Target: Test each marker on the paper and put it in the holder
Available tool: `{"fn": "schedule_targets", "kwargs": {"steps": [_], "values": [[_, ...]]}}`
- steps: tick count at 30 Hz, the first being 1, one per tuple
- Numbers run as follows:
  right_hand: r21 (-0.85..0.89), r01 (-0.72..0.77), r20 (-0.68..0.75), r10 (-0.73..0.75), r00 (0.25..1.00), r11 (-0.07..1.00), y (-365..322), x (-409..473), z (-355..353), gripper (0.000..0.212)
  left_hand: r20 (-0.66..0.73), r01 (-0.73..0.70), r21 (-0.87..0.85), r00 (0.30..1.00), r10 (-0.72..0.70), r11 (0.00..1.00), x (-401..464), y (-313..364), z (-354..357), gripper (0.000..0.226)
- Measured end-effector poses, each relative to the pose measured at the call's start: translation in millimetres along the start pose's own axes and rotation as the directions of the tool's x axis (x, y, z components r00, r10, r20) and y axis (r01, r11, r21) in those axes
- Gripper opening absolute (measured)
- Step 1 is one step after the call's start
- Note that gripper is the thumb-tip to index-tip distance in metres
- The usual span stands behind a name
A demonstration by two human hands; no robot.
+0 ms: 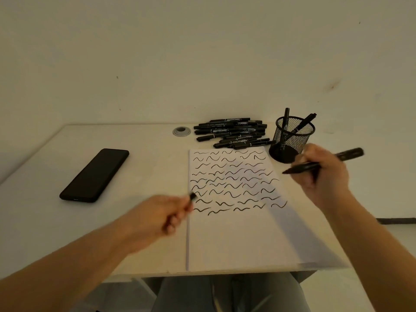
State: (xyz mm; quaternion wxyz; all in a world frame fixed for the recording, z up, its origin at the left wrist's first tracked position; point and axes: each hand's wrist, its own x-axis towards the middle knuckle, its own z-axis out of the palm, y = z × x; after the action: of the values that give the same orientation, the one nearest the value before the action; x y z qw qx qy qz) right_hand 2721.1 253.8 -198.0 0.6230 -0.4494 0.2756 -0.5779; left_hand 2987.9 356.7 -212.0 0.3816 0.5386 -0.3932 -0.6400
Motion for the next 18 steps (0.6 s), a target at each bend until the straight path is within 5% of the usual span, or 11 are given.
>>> {"fn": "schedule_targets", "kwargs": {"steps": [2,4,6,10,14,18], "values": [[-0.283,-0.010,0.036,0.021,0.999,0.959,13.3,-9.2,16.9,0.024,-0.184,-0.120,0.142,0.972,0.146,0.983,15.3,7.2,-20.5,0.028],[-0.488,-0.011,0.151,0.097,0.984,0.873,36.7,-25.3,44.2,0.023,-0.223,-0.229,0.394,0.916,0.334,0.890,30.1,7.8,-24.0,0.030],[-0.557,0.005,0.229,0.148,0.962,0.830,54.2,-38.3,62.5,0.013,-0.154,-0.296,0.511,0.892,0.424,0.807,40.5,-0.3,-19.3,0.028],[-0.618,-0.006,0.158,0.131,0.979,0.786,75.2,-47.3,74.2,0.007,0.047,-0.406,0.729,0.833,0.551,0.551,53.2,-18.7,-13.0,0.024],[-0.710,-0.033,0.014,0.061,0.998,0.704,91.8,-55.0,69.8,0.012,0.043,-0.414,0.734,0.819,0.572,0.538,60.8,-31.3,-15.0,0.023],[-0.715,0.008,0.102,0.093,0.990,0.699,95.8,-56.2,67.9,0.011,0.044,-0.422,0.724,0.817,0.575,0.546,63.9,-33.3,-18.0,0.023]]}}
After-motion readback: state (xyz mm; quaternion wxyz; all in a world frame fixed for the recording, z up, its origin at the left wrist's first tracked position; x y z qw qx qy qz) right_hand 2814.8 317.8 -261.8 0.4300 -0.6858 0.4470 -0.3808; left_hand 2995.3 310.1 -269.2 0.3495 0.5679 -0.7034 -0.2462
